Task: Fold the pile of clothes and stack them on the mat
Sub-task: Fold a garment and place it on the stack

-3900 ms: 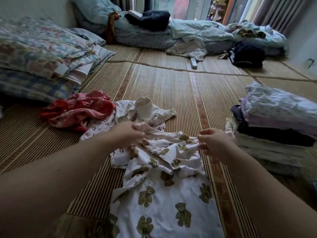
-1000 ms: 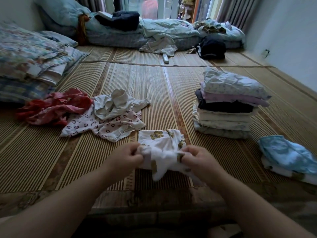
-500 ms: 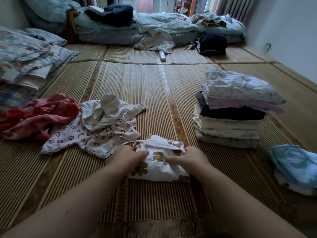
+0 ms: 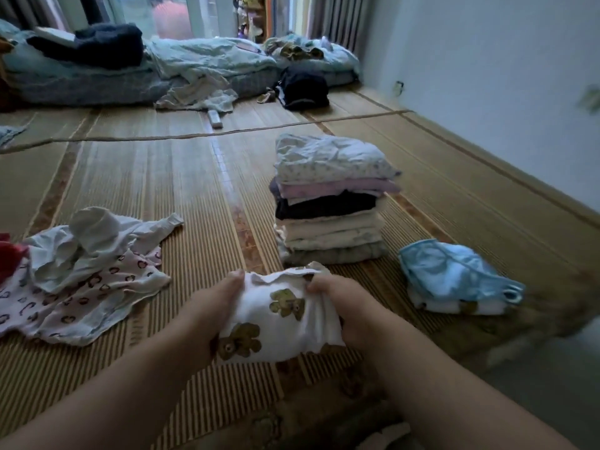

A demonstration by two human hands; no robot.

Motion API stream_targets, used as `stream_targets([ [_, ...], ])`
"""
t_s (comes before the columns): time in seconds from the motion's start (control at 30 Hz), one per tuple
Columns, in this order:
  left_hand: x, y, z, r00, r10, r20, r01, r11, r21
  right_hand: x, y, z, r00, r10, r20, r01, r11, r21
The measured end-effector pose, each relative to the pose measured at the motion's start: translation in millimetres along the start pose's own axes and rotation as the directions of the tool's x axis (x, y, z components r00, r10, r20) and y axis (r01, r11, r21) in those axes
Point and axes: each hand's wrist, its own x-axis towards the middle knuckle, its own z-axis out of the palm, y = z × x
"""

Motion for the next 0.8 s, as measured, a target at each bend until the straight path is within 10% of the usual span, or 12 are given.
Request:
stream_targets([
  [0.5,47.0,21.3,248.3,0.951,0.158,0.265,-0.202,0.968,0.149,-19.4,-40.0,-243.7,0.805,-0.219,-0.552,0.25,0.968,-0.021],
  [0.8,103.9,5.4,273.8,0.985,-0.033,0.168,-0.043,0.904,0.424,32.7,-45.5,-293.2,0.925,-0.06,-0.375,-0.174,0.812,-0.558],
])
